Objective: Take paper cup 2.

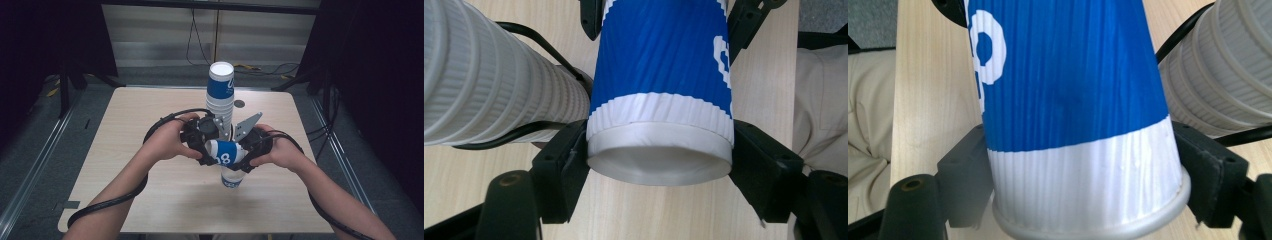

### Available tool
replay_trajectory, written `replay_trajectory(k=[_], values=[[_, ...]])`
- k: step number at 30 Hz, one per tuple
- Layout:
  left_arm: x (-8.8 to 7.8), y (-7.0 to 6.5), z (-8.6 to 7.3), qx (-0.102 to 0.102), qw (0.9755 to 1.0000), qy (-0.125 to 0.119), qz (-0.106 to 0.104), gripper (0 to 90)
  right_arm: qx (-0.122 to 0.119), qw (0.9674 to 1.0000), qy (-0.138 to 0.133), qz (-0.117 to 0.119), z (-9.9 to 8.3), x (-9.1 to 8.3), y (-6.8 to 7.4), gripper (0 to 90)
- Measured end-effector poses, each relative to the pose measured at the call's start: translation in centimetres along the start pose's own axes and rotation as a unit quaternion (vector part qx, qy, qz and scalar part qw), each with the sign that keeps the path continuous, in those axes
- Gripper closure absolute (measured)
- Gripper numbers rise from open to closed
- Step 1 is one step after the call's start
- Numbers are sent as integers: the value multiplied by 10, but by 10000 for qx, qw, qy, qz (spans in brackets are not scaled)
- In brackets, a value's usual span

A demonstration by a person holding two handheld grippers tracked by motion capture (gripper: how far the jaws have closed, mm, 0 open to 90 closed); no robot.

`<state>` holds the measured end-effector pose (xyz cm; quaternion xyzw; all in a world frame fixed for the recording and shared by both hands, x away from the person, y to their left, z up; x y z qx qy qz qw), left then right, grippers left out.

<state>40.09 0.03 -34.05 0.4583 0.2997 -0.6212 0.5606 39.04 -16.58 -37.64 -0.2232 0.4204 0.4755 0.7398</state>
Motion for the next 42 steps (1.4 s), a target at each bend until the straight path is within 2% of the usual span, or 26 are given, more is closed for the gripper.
replay_trajectory(k=[5,9,13,14,16,20,25,26,27,28,30,31,32,35,37,40,42], values=[[2,0,-2,28,10000,69,-38,287,-46,10000,38,45,2,0,1,194],[3,-1,-4,-49,10000,25,-16,289,-99,9999,6,37,3,-1,1,195],[3,-1,-5,-3,10000,48,-22,287,-137,9999,-13,25,4,-2,1,197],[4,0,-5,62,10000,60,-17,284,-136,9999,-10,24,4,-2,2,197],[4,-1,-5,-8,10000,35,-14,277,-77,10000,3,22,4,-1,3,197],[6,-2,-6,-45,10000,25,-37,264,-113,9999,-80,50,5,-1,2,197],[9,-2,-5,128,9998,162,12,291,-210,9997,-127,74,9,-2,4,196],[10,-3,-6,79,9998,162,14,293,-218,9997,-108,52,10,-3,5,195],[10,-2,-7,137,9998,149,20,295,-229,9997,-113,46,10,-3,5,195],[11,-3,-8,42,10000,84,-4,297,-242,9996,-115,45,10,-3,5,195],[10,-4,-10,20,10000,22,-16,299,-263,9996,-117,81,10,-4,5,195],[11,-5,-11,-64,10000,-61,-11,300,-290,9995,-140,76,10,-5,6,194],[10,-4,-12,-20,10000,-47,-36,300,-345,9992,-187,97,10,-5,6,190],[8,-5,-15,-137,9994,-319,-88,298,-281,9991,-269,141,9,-6,6,168],[6,-4,-19,-186,9985,-500,-103,297,-228,9985,-446,207,7,-7,5,153],[4,-4,-25,-373,9965,-727,-149,296,-156,9972,-712,185,5,-8,4,131],[3,-4,-29,-391,9952,-884,-155,296,-115,9962,-846,191,1,-9,3,125]])
Point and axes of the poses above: each handheld gripper's, and its own axes: x roughly forward along the jaws, z roughly out of its top, y roughly to its left, the point moved 2 cm from there along x, roughly forward along the jaws, and after that the axes turned 15 degrees about x, right-handed, at the moved point
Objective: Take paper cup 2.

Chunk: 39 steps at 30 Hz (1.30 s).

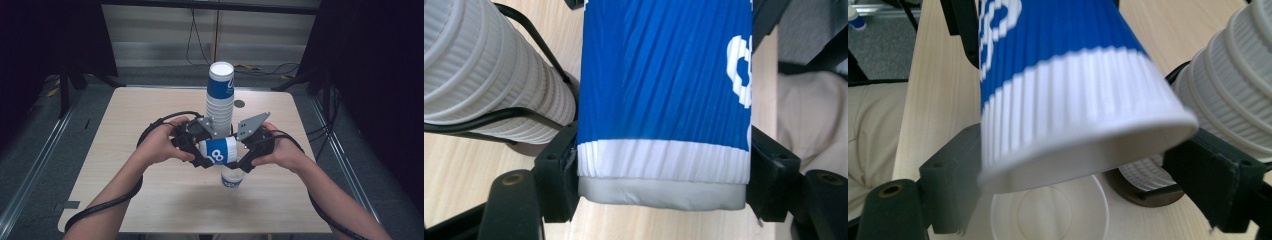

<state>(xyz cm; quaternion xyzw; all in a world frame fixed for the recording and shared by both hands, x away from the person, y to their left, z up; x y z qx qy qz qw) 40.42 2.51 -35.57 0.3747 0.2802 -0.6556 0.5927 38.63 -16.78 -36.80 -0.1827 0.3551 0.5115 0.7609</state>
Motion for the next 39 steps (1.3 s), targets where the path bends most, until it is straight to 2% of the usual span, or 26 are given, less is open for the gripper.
replay_trajectory(k=[3,4,8,14,22,23,29,30,31,33,34,37,39], values=[[-4,0,-4,-140,9996,-227,-29,296,113,9995,-293,94,-5,-1,-3,125],[-5,0,-5,-130,9994,-322,-40,295,198,9991,-361,124,-7,-2,-4,122],[-6,0,-7,-227,9985,-502,-79,294,331,9971,-647,244,-11,-3,-5,123],[-4,1,-9,-269,9972,-682,-156,294,457,9957,-747,308,-15,-2,-6,119],[-1,3,-12,-205,9963,-797,-236,293,600,9906,-1086,571,-13,-3,-6,119],[-1,3,-12,-248,9958,-846,-244,293,624,9897,-1135,605,-12,-3,-6,118],[0,5,-16,-239,9942,-1004,-289,294,662,9882,-1212,669,-11,-4,-6,127],[0,5,-17,-197,9945,-997,-259,294,646,9885,-1198,663,-10,-4,-6,131],[1,5,-17,-265,9939,-1034,-283,293,614,9891,-1180,627,-10,-5,-6,133],[3,6,-18,-250,9941,-1000,-328,292,587,9899,-1128,619,-9,-5,-6,141],[4,5,-18,-333,9938,-987,-378,292,540,9909,-1078,593,-8,-5,-5,144],[6,4,-17,-254,9953,-873,-331,290,463,9931,-934,534,-8,-6,-4,156],[7,4,-16,-253,9956,-843,-311,288,464,9934,-901,543,-8,-6,-5,161]])
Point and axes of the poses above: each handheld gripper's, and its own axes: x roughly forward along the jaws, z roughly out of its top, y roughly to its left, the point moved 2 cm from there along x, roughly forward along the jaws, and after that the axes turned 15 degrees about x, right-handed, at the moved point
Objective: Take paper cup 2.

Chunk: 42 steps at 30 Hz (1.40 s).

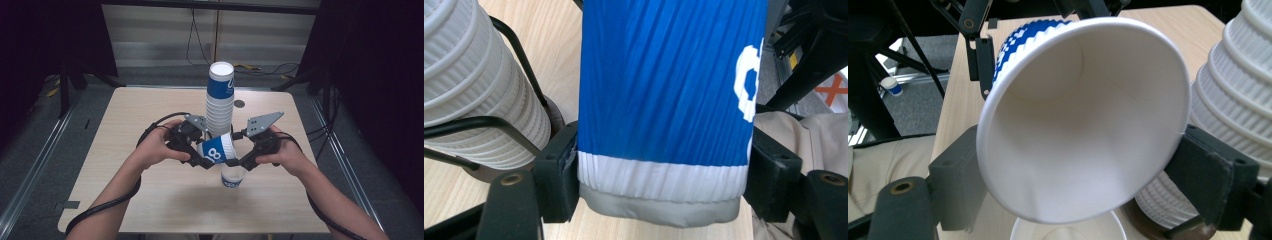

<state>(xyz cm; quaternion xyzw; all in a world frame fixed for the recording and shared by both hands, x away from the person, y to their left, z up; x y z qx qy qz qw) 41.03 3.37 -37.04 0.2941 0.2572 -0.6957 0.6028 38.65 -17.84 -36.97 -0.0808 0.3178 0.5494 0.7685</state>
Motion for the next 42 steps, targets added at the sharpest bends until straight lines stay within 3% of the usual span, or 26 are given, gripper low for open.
replay_trajectory(k=[6,8,14,16,17,21,23,31,34,37,42], values=[[2,0,0,66,9997,188,110,258,35,10000,74,-54,0,-6,-1,176],[3,-2,0,0,9998,146,121,248,67,9999,42,-111,0,-9,-2,200],[4,-3,8,134,9998,90,114,286,89,9999,54,-122,-1,-10,-3,237],[4,-4,11,213,9997,81,64,319,101,9997,18,-222,0,-10,-3,244],[4,-4,12,203,9997,121,52,331,129,9998,32,-136,1,-9,-3,244],[2,-2,12,130,9996,163,166,289,30,9997,37,-232,2,-10,-3,247],[1,-3,10,134,9995,190,217,280,126,9998,-55,-176,2,-12,-4,247],[-1,-3,0,-44,9992,242,305,213,286,9984,-295,-401,1,-30,-11,244],[-1,-4,-3,-26,9990,316,325,209,356,9970,-331,-596,-2,-37,-17,242],[-1,-4,-8,-10,9990,314,304,205,495,9951,-420,-751,-6,-45,-24,240],[1,-5,-17,-158,9987,332,345,197,659,9905,-535,-1080,-16,-55,-36,238]])
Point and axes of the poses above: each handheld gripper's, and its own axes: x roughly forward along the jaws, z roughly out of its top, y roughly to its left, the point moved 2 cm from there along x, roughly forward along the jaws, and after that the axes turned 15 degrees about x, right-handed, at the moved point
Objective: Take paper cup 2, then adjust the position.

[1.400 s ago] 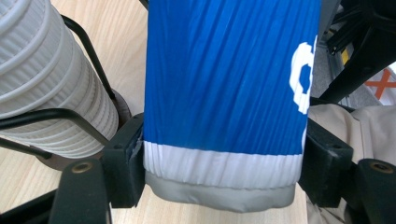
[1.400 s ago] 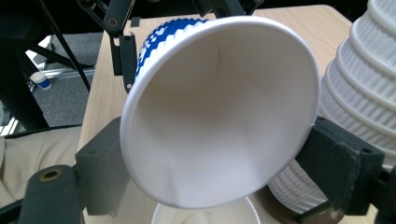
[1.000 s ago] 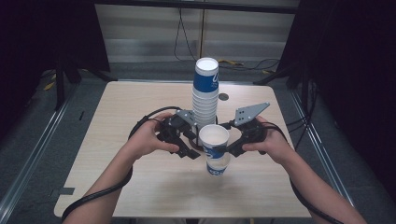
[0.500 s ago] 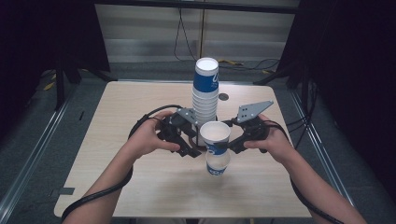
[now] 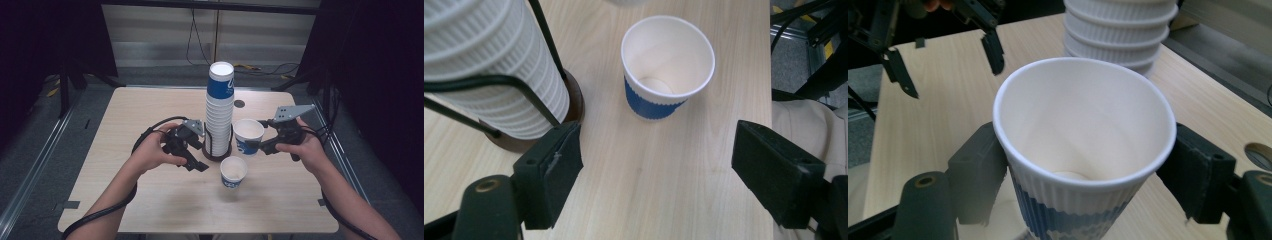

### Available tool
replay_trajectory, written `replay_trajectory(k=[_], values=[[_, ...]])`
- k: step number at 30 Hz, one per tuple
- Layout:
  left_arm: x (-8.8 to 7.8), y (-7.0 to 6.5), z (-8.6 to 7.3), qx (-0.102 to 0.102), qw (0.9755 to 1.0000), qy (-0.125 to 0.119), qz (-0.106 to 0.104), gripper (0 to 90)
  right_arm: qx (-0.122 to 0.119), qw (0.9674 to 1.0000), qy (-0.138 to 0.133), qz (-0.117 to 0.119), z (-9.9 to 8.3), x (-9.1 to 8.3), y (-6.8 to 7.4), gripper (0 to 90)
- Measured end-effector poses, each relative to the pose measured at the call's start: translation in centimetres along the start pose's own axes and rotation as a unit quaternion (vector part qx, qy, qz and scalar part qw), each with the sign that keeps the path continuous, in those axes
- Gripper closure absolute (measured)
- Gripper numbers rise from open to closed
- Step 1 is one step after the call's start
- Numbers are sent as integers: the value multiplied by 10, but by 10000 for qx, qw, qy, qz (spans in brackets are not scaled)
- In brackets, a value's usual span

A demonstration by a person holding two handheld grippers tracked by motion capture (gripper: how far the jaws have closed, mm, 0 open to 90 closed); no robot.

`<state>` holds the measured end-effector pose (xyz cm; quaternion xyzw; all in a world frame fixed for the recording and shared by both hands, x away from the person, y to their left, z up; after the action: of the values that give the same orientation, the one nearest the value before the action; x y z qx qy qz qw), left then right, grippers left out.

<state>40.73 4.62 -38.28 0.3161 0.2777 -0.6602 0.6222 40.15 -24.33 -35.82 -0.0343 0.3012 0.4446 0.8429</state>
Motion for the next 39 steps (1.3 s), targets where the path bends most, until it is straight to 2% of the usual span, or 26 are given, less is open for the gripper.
replay_trajectory(k=[7,9,11,12,15,17,24,25,29,35,38,39], values=[[0,-1,-8,-99,9999,-33,27,189,226,9989,-105,-409,-11,-6,-19,235],[0,-1,-11,-159,9999,-43,15,183,330,9983,-149,-463,-14,-7,-24,234],[1,-1,-14,-142,9999,2,8,180,350,9979,-152,-533,-18,-6,-27,233],[2,-1,-16,-168,9998,-34,60,178,380,9972,-157,-624,-20,-6,-30,234],[4,-2,-20,-238,9997,-57,61,174,490,9961,-163,-709,-26,-4,-36,232],[5,-3,-23,-221,9997,-19,28,173,478,9951,-169,-847,-30,-2,-38,232],[11,-5,-33,-303,9995,-66,91,169,611,9928,-183,-1010,-43,4,-48,227],[11,-5,-34,-306,9995,-18,49,168,604,9924,-198,-1051,-45,5,-49,227],[15,-7,-41,-435,9989,-31,159,166,625,9919,-173,-1088,-50,9,-52,228],[19,-8,-52,-448,9989,45,100,165,646,9906,-131,-1200,-58,19,-54,227],[22,-10,-56,-512,9986,51,148,165,642,9896,-160,-1274,-62,24,-55,226],[22,-11,-58,-471,9988,77,132,165,673,9896,-158,-1261,-64,26,-56,225]])
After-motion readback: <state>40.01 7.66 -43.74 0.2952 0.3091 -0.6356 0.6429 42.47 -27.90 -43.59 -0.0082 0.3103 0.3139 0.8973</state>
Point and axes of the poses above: each handheld gripper's, and its own axes: x roughly forward along the jaws, z roughly out of its top, y roughly to its left, the point moved 2 cm from there along x, roughly forward along the jaws, and after that the axes turned 15 degrees about x, right-handed, at the moved point
